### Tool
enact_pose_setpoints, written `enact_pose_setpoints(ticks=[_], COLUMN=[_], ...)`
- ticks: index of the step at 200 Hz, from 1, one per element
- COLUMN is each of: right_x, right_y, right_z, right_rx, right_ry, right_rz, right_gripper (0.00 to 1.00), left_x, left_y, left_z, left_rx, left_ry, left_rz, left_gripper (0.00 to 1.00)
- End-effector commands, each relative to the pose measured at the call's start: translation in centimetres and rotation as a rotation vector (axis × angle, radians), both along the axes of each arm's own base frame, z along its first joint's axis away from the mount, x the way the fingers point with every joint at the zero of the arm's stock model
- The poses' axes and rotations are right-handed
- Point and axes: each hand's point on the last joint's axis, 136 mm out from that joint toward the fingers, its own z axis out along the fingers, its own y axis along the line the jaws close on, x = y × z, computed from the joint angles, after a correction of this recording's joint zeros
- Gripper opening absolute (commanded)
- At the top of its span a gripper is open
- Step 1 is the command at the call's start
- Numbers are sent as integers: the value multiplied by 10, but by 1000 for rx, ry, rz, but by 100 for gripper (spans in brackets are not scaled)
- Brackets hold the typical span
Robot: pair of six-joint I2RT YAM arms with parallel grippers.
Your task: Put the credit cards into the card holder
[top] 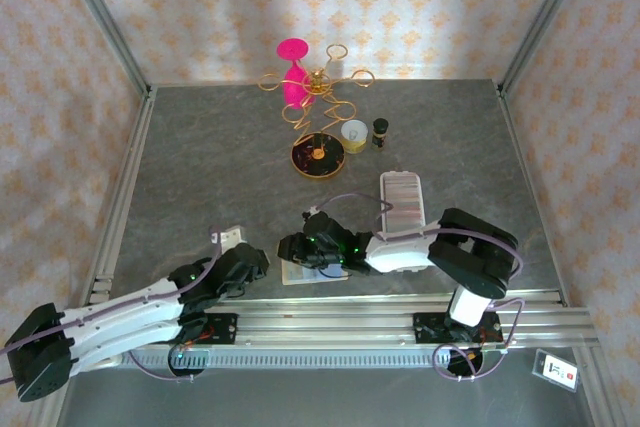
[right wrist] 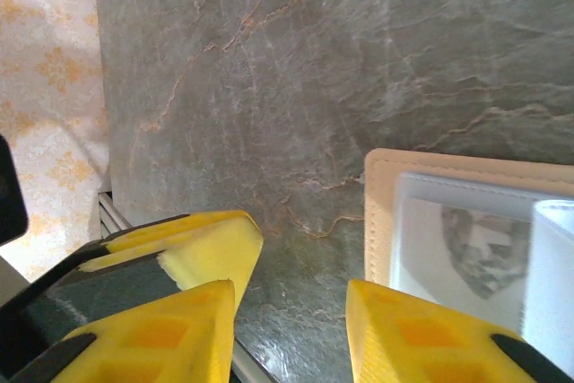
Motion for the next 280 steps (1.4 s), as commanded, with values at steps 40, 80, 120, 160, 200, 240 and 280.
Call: enact_pose_setpoints(ticks=[40, 80, 120, 160, 200, 240, 280], right_x=[19, 52, 86, 80, 14, -18, -8], right_y=[51, 48, -12, -95, -149, -192, -250], right_z=[50, 95, 152, 221, 239, 207, 133], right_rx=[92, 90, -35, -194, -366, -597, -984], right_ry=[-148, -269, -562, -1019, -1507, -1578, -1363], right_rz=[79, 63, 49, 88, 462, 794, 1018], right_gripper=[37, 37, 38, 39, 44, 56, 54], left_x=[2, 4, 8, 14, 16, 17, 13], left_y=[19, 19, -3, -33, -62, -76, -80], left_z=[16, 28, 46, 63, 71, 65, 45], left_rx=[21, 9, -71, -161, -220, -222, -197], left_ry=[-42, -62, -100, -134, -137, -109, -53], left_rz=[80, 87, 11, -83, -181, -222, -249], left_gripper=[24, 24, 31, 37, 43, 44, 44])
